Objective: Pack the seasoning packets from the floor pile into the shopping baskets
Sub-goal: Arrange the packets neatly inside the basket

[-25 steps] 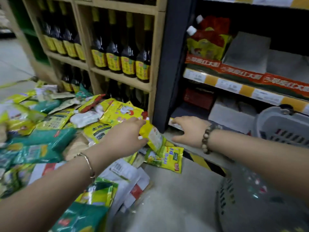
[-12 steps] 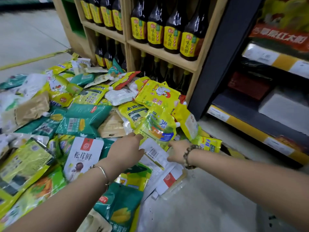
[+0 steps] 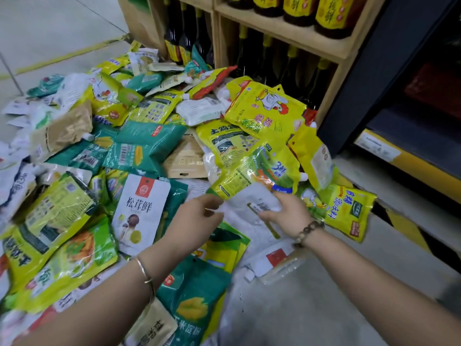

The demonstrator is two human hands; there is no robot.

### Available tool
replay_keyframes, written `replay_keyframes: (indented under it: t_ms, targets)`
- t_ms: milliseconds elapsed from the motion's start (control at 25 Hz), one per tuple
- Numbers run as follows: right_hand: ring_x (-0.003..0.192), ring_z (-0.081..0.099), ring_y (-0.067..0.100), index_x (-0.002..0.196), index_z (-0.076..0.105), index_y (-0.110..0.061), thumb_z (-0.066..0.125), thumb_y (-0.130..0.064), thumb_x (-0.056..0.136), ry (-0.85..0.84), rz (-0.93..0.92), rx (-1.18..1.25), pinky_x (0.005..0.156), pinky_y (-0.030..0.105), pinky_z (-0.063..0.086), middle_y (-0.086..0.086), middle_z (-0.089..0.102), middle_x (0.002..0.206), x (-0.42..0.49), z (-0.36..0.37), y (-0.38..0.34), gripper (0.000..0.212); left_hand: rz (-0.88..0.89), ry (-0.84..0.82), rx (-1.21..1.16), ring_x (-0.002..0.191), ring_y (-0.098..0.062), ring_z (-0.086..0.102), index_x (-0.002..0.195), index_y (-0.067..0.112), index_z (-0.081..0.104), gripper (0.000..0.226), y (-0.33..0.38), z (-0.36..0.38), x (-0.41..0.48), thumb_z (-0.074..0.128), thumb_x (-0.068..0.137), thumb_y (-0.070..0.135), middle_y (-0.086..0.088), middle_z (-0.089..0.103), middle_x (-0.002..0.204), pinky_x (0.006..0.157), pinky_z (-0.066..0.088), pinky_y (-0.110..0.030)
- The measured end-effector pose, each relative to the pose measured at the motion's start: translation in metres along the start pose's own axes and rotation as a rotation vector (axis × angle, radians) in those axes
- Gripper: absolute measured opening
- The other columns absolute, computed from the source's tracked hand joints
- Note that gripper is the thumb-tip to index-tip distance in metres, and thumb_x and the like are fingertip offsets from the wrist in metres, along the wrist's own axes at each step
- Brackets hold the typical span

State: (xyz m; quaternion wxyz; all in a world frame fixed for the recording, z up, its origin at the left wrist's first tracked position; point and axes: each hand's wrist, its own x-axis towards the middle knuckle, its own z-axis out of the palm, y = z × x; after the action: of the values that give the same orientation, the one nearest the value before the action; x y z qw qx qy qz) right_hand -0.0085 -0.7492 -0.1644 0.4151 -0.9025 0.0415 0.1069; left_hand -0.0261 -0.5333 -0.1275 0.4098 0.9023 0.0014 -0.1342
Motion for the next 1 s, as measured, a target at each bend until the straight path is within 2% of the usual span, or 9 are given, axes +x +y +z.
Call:
replay_keyframes:
  t_ms: [120,280,400,480,560,680,800,920,1000]
  targets:
    - [0.066,0.054,0.009,0.074,0.057,-0.019,0.077,-0.008,0.071,-0.012,-0.079,-0.011,0.057,0.018,0.040,-0.005,0.059,0.072,-0.006,-0.053,-0.006,0.023,-0.006,0.025,-0.155,0.098,-0.010,0.060,0.107,0.026,0.060,0.022,0.009,0.008,0.003,0.062,0.087,0.017,0.005,0.064,0.110,0.083,0.047,-0.027]
    - [0.070,0.057,0.013,0.083,0.063,-0.007,0.078,-0.006,0.070,-0.029,-0.128,-0.097,0.065,0.028,0.045,0.005,0.064,0.079,-0.009,-0.122,-0.021,0.020,0.018,-0.048,-0.213,0.113,-0.009,0.052,0.122,0.024,0.055,0.038,0.025,0.011,0.002,0.067,0.086,0.022,0.009,0.057,0.118,0.092,0.040,-0.025]
    - [0.065,0.063,0.000,0.082,0.064,-0.017,0.079,-0.005,0.067,-0.089,-0.159,-0.007,0.058,0.017,0.050,-0.005,0.071,0.075,-0.016,-0.154,-0.037,0.024,0.033,-0.161,-0.250,0.118,-0.006,0.048,0.131,0.024,0.049,0.054,0.039,0.009,-0.002,0.072,0.082,0.027,0.011,0.052,0.125,0.098,0.038,-0.026]
    - [0.065,0.062,0.001,0.083,0.064,-0.016,0.080,-0.006,0.065,-0.197,-0.177,0.000,0.059,0.021,0.051,-0.003,0.071,0.075,-0.017,-0.146,-0.047,0.026,0.000,-0.302,-0.349,0.111,-0.011,0.059,0.127,0.017,0.054,0.053,0.048,0.009,-0.005,0.075,0.079,0.019,0.005,0.062,0.122,0.095,0.048,-0.030]
    - [0.064,0.062,0.000,0.085,0.063,-0.014,0.079,-0.002,0.066,-0.299,-0.176,0.066,0.060,0.020,0.052,-0.007,0.070,0.074,-0.016,-0.120,-0.051,0.027,-0.117,-0.402,-0.536,0.092,-0.018,0.070,0.117,0.010,0.062,0.043,0.052,0.008,-0.007,0.073,0.077,0.002,-0.004,0.072,0.105,0.080,0.058,-0.034]
    - [0.067,0.066,0.005,0.087,0.061,-0.012,0.074,0.004,0.068,-0.361,-0.112,0.264,0.062,0.022,0.055,-0.007,0.071,0.079,-0.012,-0.091,-0.045,0.028,-0.298,-0.474,-0.727,0.083,-0.027,0.071,0.108,0.005,0.065,0.039,0.046,0.008,-0.011,0.070,0.072,-0.009,-0.013,0.073,0.097,0.067,0.060,-0.036]
    - [0.069,0.067,0.008,0.084,0.062,-0.017,0.074,0.004,0.069,-0.394,-0.112,0.308,0.062,0.024,0.055,-0.007,0.071,0.078,-0.007,-0.081,-0.035,0.028,-0.352,-0.520,-0.831,0.080,-0.030,0.071,0.114,0.002,0.062,0.046,0.041,0.016,-0.023,0.067,0.071,-0.016,-0.016,0.073,0.097,0.060,0.059,-0.037]
    - [0.068,0.068,0.008,0.084,0.063,-0.019,0.074,-0.002,0.071,-0.389,-0.055,0.373,0.057,0.021,0.053,-0.007,0.072,0.076,-0.003,-0.071,-0.018,0.023,-0.390,-0.491,-0.853,0.086,-0.038,0.069,0.115,-0.002,0.061,0.046,0.036,0.030,-0.029,0.065,0.072,-0.019,-0.020,0.071,0.101,0.068,0.059,-0.046]
    - [0.065,0.067,0.007,0.087,0.064,-0.016,0.073,-0.011,0.074,-0.241,0.043,0.437,0.057,0.020,0.052,-0.006,0.072,0.073,-0.002,-0.068,0.008,0.017,-0.420,-0.439,-0.829,0.090,-0.042,0.067,0.111,-0.004,0.062,0.041,0.032,0.038,-0.030,0.065,0.073,-0.019,-0.022,0.071,0.100,0.078,0.056,-0.053]
